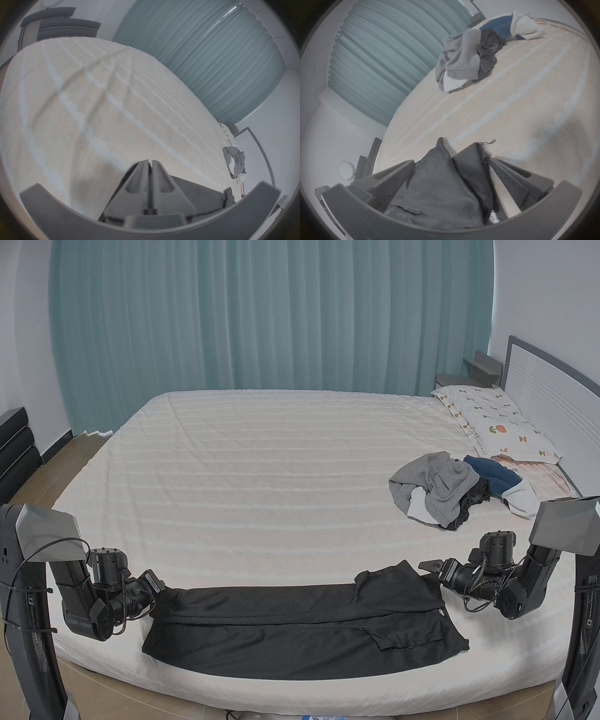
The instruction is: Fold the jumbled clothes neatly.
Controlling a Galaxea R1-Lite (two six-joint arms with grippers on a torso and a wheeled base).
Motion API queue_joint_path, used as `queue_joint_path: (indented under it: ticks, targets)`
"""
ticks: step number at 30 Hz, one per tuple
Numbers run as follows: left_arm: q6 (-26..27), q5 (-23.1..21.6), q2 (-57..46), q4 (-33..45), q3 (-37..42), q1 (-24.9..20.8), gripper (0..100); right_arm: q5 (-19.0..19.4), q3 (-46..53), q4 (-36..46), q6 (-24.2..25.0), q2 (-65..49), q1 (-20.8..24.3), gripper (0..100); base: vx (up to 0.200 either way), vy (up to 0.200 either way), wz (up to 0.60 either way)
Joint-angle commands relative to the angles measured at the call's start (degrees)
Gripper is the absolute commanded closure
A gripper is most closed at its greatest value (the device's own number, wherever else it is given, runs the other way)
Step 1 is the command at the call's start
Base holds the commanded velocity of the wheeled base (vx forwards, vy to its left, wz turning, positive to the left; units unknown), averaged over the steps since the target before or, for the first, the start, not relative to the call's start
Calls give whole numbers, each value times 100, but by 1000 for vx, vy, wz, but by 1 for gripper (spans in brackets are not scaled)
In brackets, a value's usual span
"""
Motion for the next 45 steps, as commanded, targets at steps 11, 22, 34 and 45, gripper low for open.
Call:
queue_joint_path:
  ticks: [11, 22, 34, 45]
  targets:
    - [-35, 7, 0, -17, -6, 50, 100, -392, -664, 523, 133, 282, 106, 100, 0, 0, 0]
    - [-255, -2, -17, -17, -112, 243, 100, -401, -646, 417, 414, 221, -70, 100, 0, 0, 0]
    - [-264, -20, 18, -8, 11, 217, 0, -401, -541, 417, 370, 186, -61, 0, 0, 0, 0]
    - [-1134, -222, -685, -26, 767, 279, 0, -322, -251, 523, 352, -930, 106, 0, 0, 0, 0]
